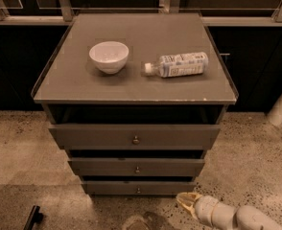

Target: Open bottom drawer

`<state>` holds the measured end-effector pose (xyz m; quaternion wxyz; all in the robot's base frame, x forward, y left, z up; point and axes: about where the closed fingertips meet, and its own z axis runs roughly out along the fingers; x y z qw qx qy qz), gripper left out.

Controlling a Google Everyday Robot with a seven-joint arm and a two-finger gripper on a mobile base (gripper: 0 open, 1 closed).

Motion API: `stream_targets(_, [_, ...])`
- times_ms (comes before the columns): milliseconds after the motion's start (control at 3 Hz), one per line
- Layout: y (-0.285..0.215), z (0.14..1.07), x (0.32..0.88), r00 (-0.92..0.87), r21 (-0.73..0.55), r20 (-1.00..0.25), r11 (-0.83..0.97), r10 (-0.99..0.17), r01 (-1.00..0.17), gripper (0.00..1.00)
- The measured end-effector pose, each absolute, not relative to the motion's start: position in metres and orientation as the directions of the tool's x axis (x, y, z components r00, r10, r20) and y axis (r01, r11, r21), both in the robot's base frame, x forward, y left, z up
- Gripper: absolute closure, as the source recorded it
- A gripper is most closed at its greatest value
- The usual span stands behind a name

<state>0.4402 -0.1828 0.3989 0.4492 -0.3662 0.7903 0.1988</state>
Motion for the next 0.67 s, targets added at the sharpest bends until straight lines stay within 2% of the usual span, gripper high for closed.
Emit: stream_targets(667, [-0.182,0.334,0.455,-0.403,0.042,-0.852,0.724,-0.334,-0.689,1.0])
